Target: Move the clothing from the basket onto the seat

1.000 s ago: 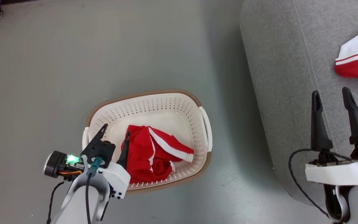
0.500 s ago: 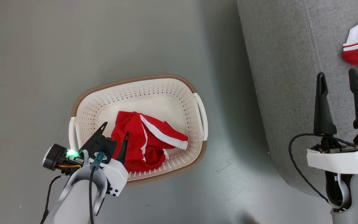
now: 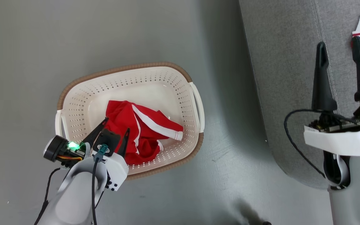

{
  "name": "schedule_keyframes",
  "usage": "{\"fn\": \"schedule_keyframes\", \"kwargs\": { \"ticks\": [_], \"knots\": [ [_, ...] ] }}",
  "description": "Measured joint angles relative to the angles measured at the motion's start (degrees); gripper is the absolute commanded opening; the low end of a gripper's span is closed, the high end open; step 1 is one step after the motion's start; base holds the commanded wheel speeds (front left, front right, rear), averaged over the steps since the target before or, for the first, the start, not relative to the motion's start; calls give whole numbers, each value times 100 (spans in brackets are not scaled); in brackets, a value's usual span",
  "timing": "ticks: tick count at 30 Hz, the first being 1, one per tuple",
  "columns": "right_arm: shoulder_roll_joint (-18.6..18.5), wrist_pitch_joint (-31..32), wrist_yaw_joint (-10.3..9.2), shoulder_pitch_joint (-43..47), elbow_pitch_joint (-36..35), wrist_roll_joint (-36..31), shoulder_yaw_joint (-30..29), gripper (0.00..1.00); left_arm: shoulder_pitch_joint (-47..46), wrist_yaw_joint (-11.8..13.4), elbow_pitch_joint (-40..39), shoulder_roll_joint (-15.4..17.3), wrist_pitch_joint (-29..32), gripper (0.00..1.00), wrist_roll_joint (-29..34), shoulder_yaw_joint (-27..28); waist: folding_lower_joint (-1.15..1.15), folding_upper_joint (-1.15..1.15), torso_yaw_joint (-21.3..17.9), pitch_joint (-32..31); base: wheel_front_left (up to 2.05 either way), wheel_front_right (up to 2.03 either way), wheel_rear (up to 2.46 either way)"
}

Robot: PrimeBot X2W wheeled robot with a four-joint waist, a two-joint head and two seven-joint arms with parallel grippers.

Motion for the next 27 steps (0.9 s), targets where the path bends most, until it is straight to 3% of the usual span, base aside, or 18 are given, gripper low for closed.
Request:
{"fn": "schedule_keyframes", "kwargs": {
  "ticks": [17,27],
  "knots": [
    [-29,-3,0,-1029,144,-136,365,100,-394,-75,598,-30,99,100,118,-115,0,0,-81,503,0,0,0],
    [-38,-4,0,-1197,353,-124,403,100,-622,-275,903,-3,210,100,137,-199,0,0,-125,688,0,0,0]
  ]
}}
